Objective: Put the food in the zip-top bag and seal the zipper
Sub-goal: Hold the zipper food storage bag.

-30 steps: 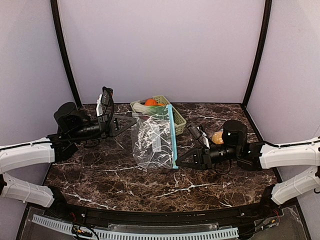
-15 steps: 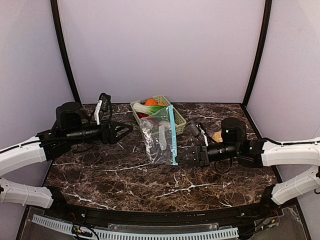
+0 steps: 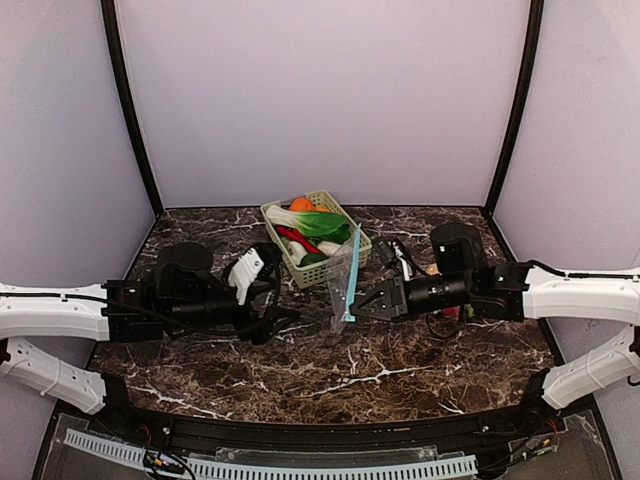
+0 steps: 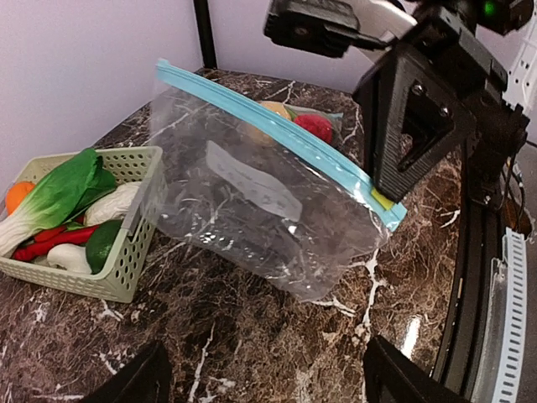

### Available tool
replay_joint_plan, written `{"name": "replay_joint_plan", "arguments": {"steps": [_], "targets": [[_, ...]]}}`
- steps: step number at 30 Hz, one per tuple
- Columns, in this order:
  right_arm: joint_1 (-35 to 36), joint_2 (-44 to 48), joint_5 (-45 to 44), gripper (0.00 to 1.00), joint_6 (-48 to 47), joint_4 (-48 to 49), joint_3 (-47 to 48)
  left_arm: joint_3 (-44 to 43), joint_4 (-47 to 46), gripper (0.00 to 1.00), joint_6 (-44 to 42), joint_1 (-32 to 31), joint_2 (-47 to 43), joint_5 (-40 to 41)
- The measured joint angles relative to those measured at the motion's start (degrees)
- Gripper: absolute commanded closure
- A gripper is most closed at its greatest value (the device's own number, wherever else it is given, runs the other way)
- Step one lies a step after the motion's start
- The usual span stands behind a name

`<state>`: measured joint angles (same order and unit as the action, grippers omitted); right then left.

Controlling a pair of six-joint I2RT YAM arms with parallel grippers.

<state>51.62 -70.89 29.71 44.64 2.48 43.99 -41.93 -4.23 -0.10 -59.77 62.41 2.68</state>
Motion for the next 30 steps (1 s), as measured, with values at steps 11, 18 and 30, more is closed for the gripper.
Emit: {"name": "replay_joint_plan", "arguments": {"steps": [11,18,30], "targets": [[0.00,-0.42,-3.48,0.98,6.27,-4.24,0.44,-2.32,-14.64,0.18,-7.45,-7.32,21.00,2.36],[0.00,-0.63,-4.33,0.98,7.82,-5.66,2.03,-5.33,-21.84,0.35,-6.58,-7.69,26.36,2.12],[0.00,-1.66,-5.38,0.98,9.31,-6.10,3.19,-6.67,-23.45,0.92,-6.29,-8.20,28.46,3.67]]}}
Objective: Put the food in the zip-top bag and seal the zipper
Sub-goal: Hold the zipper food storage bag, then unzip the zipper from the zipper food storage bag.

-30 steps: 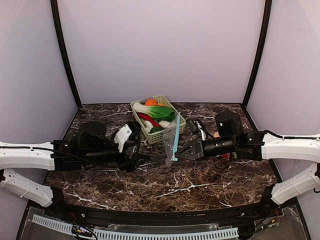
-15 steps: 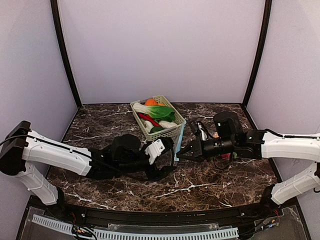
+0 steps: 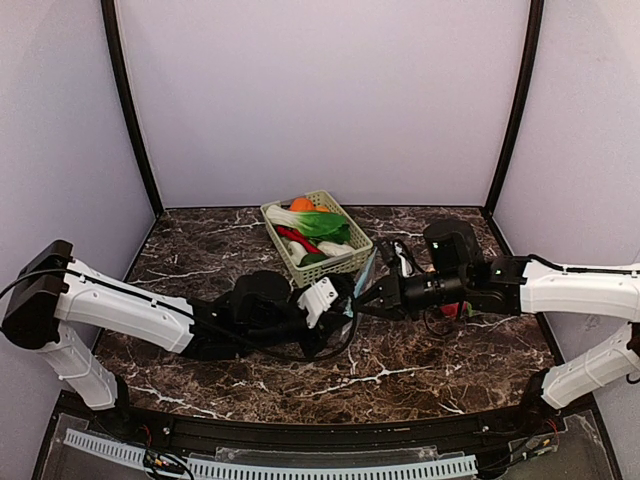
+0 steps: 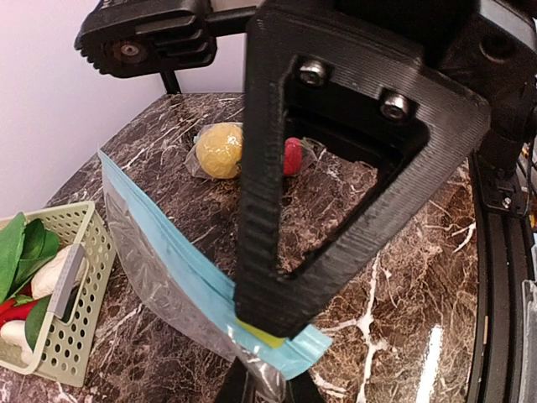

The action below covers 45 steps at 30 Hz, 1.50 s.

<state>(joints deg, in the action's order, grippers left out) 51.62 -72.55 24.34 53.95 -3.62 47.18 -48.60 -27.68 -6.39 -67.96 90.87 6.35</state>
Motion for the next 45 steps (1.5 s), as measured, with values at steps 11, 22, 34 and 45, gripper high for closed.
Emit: {"name": "replay_joint_plan", "arguments": {"steps": [11,22,34,45], "targets": [[-0.31,-0.13,-3.08,0.98,5.77,-0.52,0.02,-0.22,-0.11,0.99,-2.40,-2.34,0.79,6.64],[-4.15,2.43,-5.16,0.97,13.86,-0.83,-2.49,-0.22,-0.07,0.99,-7.06,-5.86,2.10,13.99],[-8.26,5.60,-7.93,0.96,15.82,-1.92,-6.25,0.48,0.52,0.99,-8.11,-7.19,2.80,15.74],[-13.38,7.69,-9.42,0.97,14.67,-4.46,-7.37,3.52,1.05,0.99,-6.34,-7.21,0.33,11.76]]}}
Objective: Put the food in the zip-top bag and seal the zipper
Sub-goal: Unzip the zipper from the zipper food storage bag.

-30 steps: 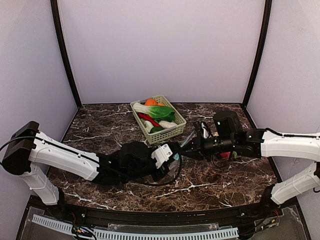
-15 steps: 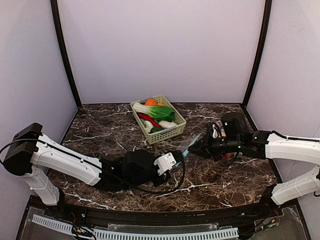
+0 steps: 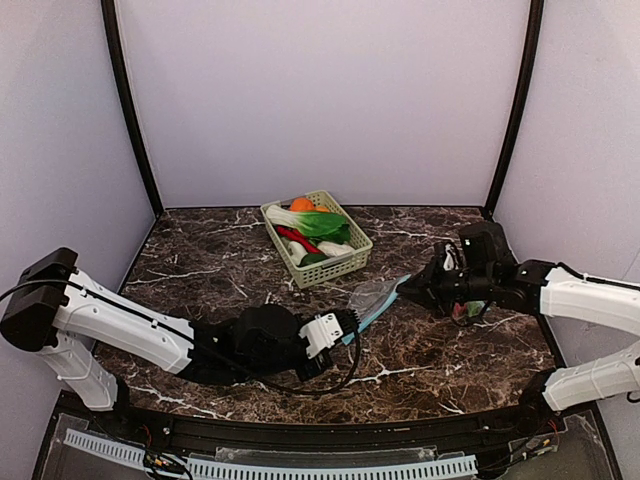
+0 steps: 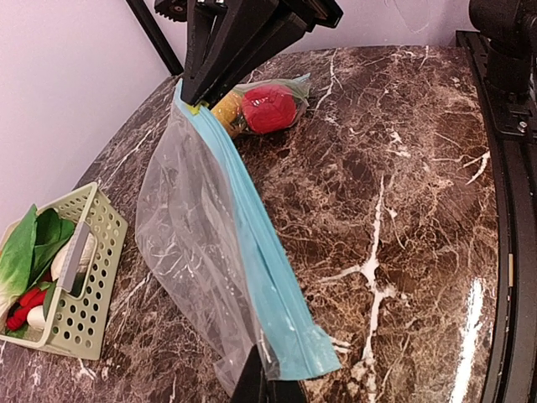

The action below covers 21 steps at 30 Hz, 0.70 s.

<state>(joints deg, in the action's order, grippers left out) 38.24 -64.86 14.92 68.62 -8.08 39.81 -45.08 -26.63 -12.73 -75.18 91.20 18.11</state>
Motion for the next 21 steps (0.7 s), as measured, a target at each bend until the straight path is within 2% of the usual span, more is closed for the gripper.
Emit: {"name": "replay_joint_plan", "arguments": {"steps": [8,11,14,15,16,17,18,20,21], "targets": [[-2.32,0.96,-1.14,0.97,-1.62,-1.99,0.00,0.33,0.98,0.99,-0.07,0.00,-0.48,-1.20],[-2.60,1.14,-1.70,0.98,-2.43,-2.69,0.02,0.33,1.57,0.82,-0.02,0.00,-0.48,-1.57],[-2.99,1.31,-3.06,0.99,-3.76,-3.76,0.63,0.28,3.45,0.80,-0.13,-0.15,-0.50,-2.27],[-3.15,1.46,-3.67,0.99,-4.35,-4.37,1.09,0.26,4.09,0.72,-0.09,-0.24,-0.50,-2.56],[-3.21,1.66,-4.37,0.99,-4.92,-5.16,1.68,0.20,4.63,0.60,-0.07,-0.35,-0.55,-2.82],[-3.30,1.97,-4.98,0.99,-5.53,-5.95,2.34,0.04,5.29,0.53,0.04,-0.37,-0.63,-3.34],[-3.37,2.38,-5.70,0.99,-6.03,-6.51,2.86,-0.09,5.84,0.41,-0.13,-0.37,-0.85,-3.74],[-3.39,3.43,-6.45,0.99,-6.88,-7.45,3.61,-0.87,7.26,0.29,0.11,-0.37,-1.42,-4.90],[-3.39,4.04,-6.71,0.99,-7.15,-7.72,3.80,-1.55,7.96,0.27,0.74,-0.37,-1.79,-5.68]]}}
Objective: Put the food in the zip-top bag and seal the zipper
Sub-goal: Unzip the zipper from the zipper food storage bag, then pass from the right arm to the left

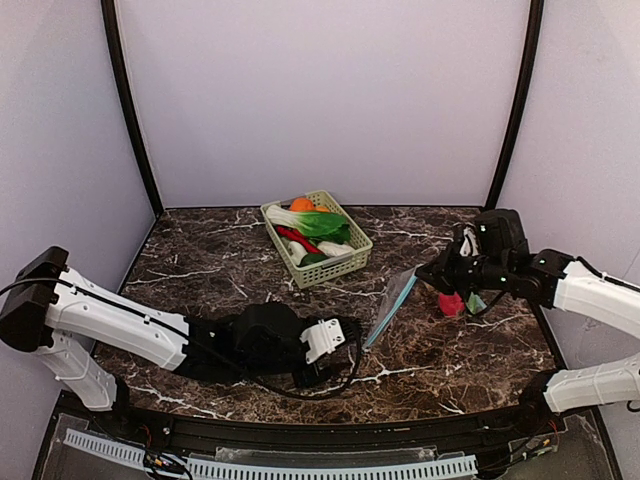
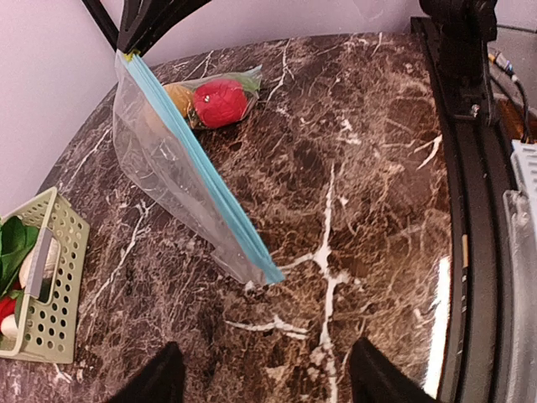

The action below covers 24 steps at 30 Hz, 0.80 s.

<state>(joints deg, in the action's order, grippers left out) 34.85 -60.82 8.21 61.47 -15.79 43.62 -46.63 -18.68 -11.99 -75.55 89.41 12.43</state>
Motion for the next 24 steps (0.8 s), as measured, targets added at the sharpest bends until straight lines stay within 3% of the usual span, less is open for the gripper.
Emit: {"name": "replay_joint_plan", "arguments": {"steps": [4,13,24], "targets": [[0.83,1.05,-1.07,0.99,-0.83,-1.18,0.74,-4.87,3.26,0.24,3.21,0.11,-0.98,-2.54],[6.32,-0.55,-4.15,0.99,-1.46,-2.34,2.95,-18.12,6.73,0.26,21.79,5.92,2.58,-13.40],[8.35,-2.03,-5.75,0.99,-1.75,-2.71,4.55,-21.51,10.84,0.42,31.30,8.76,10.16,-17.73]]}}
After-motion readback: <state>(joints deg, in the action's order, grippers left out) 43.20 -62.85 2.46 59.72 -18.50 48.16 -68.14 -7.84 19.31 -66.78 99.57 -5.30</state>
